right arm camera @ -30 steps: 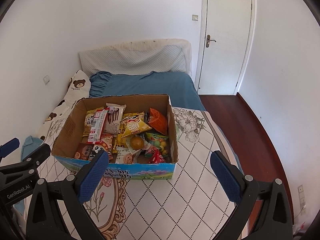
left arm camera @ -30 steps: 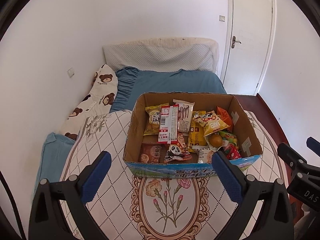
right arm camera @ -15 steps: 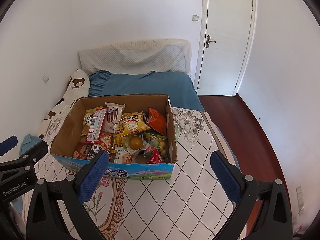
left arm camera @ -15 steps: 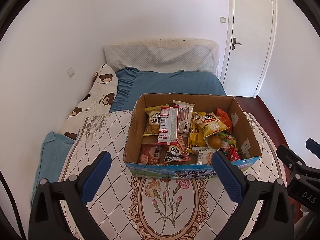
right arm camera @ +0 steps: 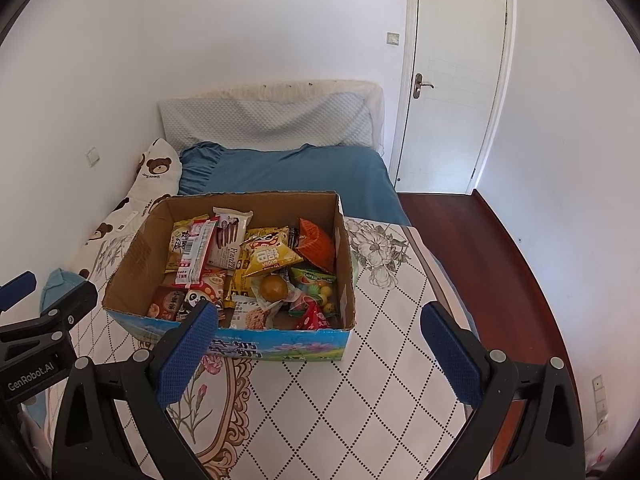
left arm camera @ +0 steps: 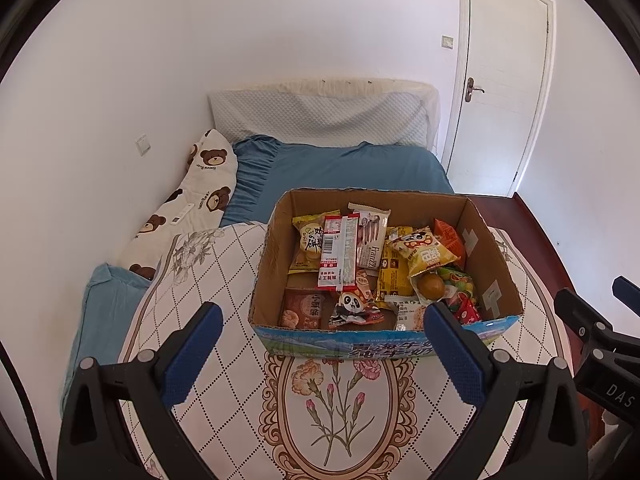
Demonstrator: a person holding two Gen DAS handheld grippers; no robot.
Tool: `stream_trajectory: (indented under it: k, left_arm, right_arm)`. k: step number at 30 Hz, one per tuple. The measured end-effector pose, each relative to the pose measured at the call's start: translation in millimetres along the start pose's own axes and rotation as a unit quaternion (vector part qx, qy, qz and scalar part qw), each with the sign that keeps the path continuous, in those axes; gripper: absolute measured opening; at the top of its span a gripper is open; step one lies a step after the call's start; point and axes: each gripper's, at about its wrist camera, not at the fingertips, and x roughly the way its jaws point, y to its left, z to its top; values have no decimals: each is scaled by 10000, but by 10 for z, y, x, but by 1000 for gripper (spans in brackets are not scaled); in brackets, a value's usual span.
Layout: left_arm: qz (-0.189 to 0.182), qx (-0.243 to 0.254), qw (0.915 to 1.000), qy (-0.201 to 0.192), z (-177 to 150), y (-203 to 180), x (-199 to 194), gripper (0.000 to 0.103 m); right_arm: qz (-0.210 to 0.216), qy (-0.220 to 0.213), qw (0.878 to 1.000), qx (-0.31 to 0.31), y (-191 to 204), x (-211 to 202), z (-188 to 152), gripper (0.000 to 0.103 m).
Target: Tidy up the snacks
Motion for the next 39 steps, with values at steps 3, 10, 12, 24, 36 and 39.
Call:
stream_trajectory:
  k: [3, 10, 12, 24, 36, 39]
  left_arm:
    - [1, -12, 10000, 12, 2, 4, 0, 103]
    - [12, -34, 10000, 1, 7, 10, -18, 103]
    - [24, -32, 10000, -22, 10, 9, -22, 103]
    - [4, -45, 10000, -60, 41, -10, -60, 103]
    - [-22, -32, 10000, 0, 28, -7, -74, 103]
    - [-16, -25, 10000, 9, 19, 4, -71, 103]
  right_arm:
    - [9, -34, 10000, -19, 14, -25, 13, 103]
    - [25, -37, 10000, -31, 20, -42, 10, 103]
    - [25, -34, 10000, -36, 21, -44, 11, 103]
    - [73, -55, 10000, -40, 30, -62, 6, 103]
    - [85, -19, 9999, -69, 49, -70, -3, 103]
    - [101, -27, 9999, -61, 59, -64, -4, 103]
